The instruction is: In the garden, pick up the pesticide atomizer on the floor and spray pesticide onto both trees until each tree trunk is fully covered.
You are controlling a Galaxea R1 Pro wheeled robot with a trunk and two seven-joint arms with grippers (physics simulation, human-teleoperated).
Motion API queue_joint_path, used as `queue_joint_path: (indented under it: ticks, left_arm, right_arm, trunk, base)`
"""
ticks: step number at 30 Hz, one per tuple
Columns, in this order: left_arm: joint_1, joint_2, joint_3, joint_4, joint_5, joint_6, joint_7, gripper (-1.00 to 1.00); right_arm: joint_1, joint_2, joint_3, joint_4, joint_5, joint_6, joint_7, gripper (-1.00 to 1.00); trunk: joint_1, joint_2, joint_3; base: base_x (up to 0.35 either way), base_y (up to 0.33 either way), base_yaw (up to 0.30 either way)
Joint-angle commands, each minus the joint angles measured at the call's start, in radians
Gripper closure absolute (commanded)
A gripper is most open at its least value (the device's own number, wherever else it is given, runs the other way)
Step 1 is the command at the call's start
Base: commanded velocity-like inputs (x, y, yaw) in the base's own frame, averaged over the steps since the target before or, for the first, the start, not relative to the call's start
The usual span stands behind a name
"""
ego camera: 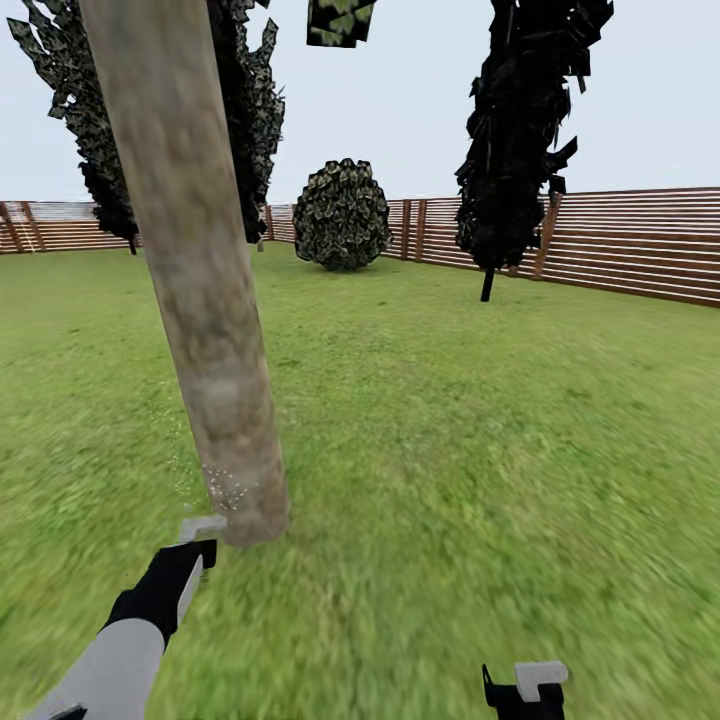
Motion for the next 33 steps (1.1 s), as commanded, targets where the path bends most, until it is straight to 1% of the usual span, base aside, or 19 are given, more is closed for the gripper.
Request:
queue_joint_path:
  ticks: [1, 2, 5, 6, 8, 10, 12, 13, 14, 16, 17, 18, 20, 21, 22, 23, 24, 26, 33]
  left_arm:
    - [-0.026, -0.003, -0.001, -0.001, -0.004, 0.014, 0.0, 1.0]
    - [-0.047, -0.003, -0.003, -0.001, -0.004, 0.019, -0.001, 1.0]
    - [-0.074, 0.005, -0.004, -0.001, -0.003, 0.024, -0.003, 1.0]
    - [-0.085, 0.043, -0.003, -0.029, -0.001, 0.028, -0.008, 1.0]
    - [-0.083, 0.035, -0.005, -0.04, -0.001, 0.057, -0.037, 1.0]
    - [-0.087, 0.023, -0.006, -0.047, -0.002, 0.065, -0.056, 1.0]
    - [-0.087, 0.026, -0.006, -0.109, -0.001, 0.088, -0.078, 1.0]
    - [-0.086, 0.031, -0.007, -0.146, -0.002, 0.126, -0.097, 1.0]
    - [-0.084, 0.033, -0.007, -0.165, -0.003, 0.143, -0.107, 1.0]
    - [-0.078, 0.027, -0.012, -0.224, -0.007, 0.168, -0.124, 1.0]
    - [-0.077, 0.025, -0.016, -0.232, -0.007, 0.17, -0.127, 1.0]
    - [-0.076, 0.023, -0.036, -0.239, -0.007, 0.174, -0.131, 1.0]
    - [-0.074, 0.02, -0.094, -0.246, -0.006, 0.177, -0.134, 1.0]
    - [-0.075, 0.019, -0.145, -0.249, -0.002, 0.18, -0.136, 1.0]
    - [-0.075, 0.019, -0.158, -0.25, -0.001, 0.187, -0.136, 1.0]
    - [-0.076, 0.021, -0.166, -0.25, 0.002, 0.199, -0.135, 1.0]
    - [-0.077, 0.024, -0.16, -0.252, 0.02, 0.202, -0.135, 1.0]
    - [-0.078, 0.024, -0.159, -0.252, 0.042, 0.202, -0.135, 1.0]
    - [-0.077, 0.024, -0.154, -0.252, 0.05, 0.202, -0.135, 1.0]
  right_arm:
    - [-0.001, 0.0, 0.008, 0.001, 0.005, -0.001, -0.01, -1.0]
    - [0.0, -0.001, 0.008, 0.001, 0.005, -0.001, -0.01, -1.0]
    - [-0.001, -0.001, 0.008, 0.001, 0.005, -0.001, -0.01, -1.0]
    - [-0.001, -0.002, 0.008, 0.0, 0.005, -0.001, -0.01, -1.0]
    - [-0.001, -0.002, 0.008, 0.0, 0.005, -0.001, -0.01, -1.0]
    - [-0.001, -0.002, 0.008, 0.0, 0.005, -0.001, -0.01, -1.0]
    - [0.0, -0.002, 0.008, 0.0, 0.005, -0.001, -0.01, -1.0]
    - [0.0, -0.002, 0.008, 0.0, 0.005, -0.001, -0.01, -1.0]
    - [0.0, -0.002, 0.008, 0.0, 0.005, -0.001, -0.01, -1.0]
    - [0.0, -0.001, 0.008, 0.0, 0.005, -0.001, -0.01, -1.0]
    - [0.0, -0.001, 0.008, 0.0, 0.005, -0.001, -0.01, -1.0]
    - [-0.001, -0.001, 0.008, 0.0, 0.005, -0.001, -0.01, -1.0]
    - [-0.001, -0.001, 0.008, -0.001, 0.005, -0.001, -0.01, -1.0]
    - [0.0, -0.001, 0.008, -0.001, 0.005, -0.001, -0.011, -1.0]
    - [-0.001, 0.0, 0.008, -0.001, 0.005, -0.002, -0.011, -1.0]
    - [-0.001, -0.001, 0.007, -0.001, 0.005, -0.002, -0.011, -1.0]
    - [0.0, -0.002, 0.008, -0.001, 0.005, -0.002, -0.012, -1.0]
    - [0.0, -0.002, 0.008, -0.001, 0.005, -0.002, -0.012, -1.0]
    - [0.0, -0.002, 0.008, 0.0, 0.005, -0.002, -0.012, -1.0]
  trunk:
    - [0.0, 0.0, -0.001]
    - [0.0, 0.0, -0.001]
    - [0.0, 0.0, -0.001]
    - [0.0, 0.0, -0.001]
    - [0.0, 0.0, -0.001]
    - [0.0, 0.0, -0.001]
    - [0.0, 0.0, -0.001]
    - [0.0, 0.0, -0.001]
    - [0.0, 0.0, -0.001]
    - [0.0, 0.0, -0.001]
    - [0.0, 0.0, -0.001]
    - [0.0, 0.0, -0.001]
    - [0.0, 0.0, -0.001]
    - [0.0, 0.0, -0.001]
    - [0.0, 0.0, -0.001]
    - [0.0, 0.0, -0.001]
    - [0.0, 0.0, -0.001]
    - [0.0, 0.0, -0.001]
    - [0.0, 0.0, -0.001]
  base:
    - [0.0, 0.0, 0.012]
    - [0.0, 0.0, 0.005]
    - [0.0, 0.0, 0.002]
    - [0.0, 0.0, 0.0]
    - [0.0, 0.0, 0.0]
    - [0.0, 0.0, 0.0]
    - [0.0, 0.0, 0.0]
    - [0.0, 0.0, 0.0]
    - [0.0, 0.0, 0.0]
    - [0.0, 0.0, 0.0]
    - [0.0, 0.0, 0.0]
    - [0.0, 0.0, 0.004]
    - [0.0, -0.006, 0.101]
    - [0.005, -0.171, 0.231]
    - [0.042, -0.22, 0.23]
    - [0.094, -0.262, 0.052]
    - [0.181, -0.24, 0.003]
    - [0.205, -0.221, 0.001]
    - [0.146, -0.233, 0.0]
